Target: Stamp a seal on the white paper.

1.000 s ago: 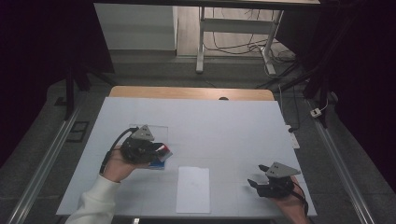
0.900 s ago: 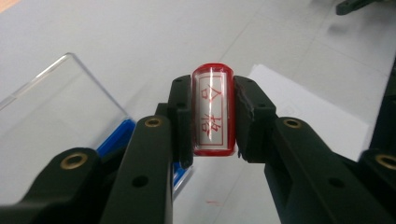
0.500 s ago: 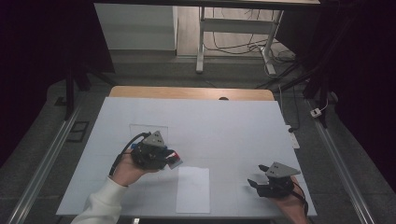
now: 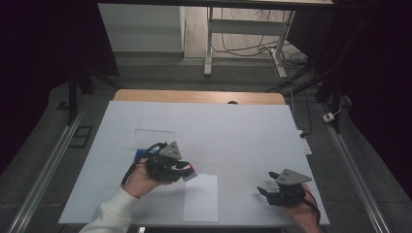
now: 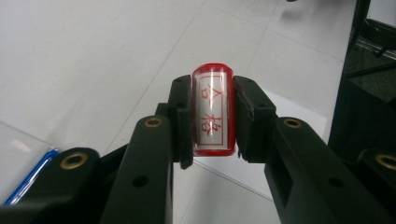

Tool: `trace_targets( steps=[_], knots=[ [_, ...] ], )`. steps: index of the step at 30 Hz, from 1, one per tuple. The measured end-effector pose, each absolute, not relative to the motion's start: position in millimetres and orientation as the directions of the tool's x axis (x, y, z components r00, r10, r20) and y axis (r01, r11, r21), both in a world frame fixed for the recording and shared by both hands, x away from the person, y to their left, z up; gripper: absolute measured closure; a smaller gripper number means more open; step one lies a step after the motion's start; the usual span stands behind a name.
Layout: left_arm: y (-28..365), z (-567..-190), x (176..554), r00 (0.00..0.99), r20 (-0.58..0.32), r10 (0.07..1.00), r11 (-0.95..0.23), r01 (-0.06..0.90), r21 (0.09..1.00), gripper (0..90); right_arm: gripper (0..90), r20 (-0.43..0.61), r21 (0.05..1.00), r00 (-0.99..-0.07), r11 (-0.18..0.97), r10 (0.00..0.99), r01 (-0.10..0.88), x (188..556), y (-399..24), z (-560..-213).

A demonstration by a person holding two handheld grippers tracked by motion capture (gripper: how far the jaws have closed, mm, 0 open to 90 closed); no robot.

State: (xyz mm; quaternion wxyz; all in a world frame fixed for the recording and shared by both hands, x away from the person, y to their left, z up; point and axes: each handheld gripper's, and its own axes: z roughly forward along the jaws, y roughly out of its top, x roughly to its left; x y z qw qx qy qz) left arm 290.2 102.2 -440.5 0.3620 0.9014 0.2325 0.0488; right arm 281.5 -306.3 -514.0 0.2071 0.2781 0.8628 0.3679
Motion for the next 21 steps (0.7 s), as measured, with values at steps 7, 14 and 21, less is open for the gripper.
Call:
trace_targets(
  steps=[7, 14, 21],
  knots=[
    [93.4, -444.5, 288.6, 0.897, -0.089, 0.432, -0.644, 0.377, 0.666, 69.9, 29.5, -0.150, 0.751, -0.760, 0.573, 0.632, 0.328, 281.8, -305.3, -514.6],
    [83.5, -448.1, 285.4, 0.906, -0.086, 0.415, -0.661, 0.365, 0.656, 69.9, 29.5, -0.153, 0.753, -0.761, 0.572, 0.631, 0.323, 280.4, -304.8, -513.6],
    [76.5, -451.3, 283.7, 0.914, -0.084, 0.397, -0.680, 0.354, 0.642, 69.9, 29.6, -0.156, 0.750, -0.761, 0.576, 0.630, 0.324, 281.0, -305.1, -514.0]
  ],
)
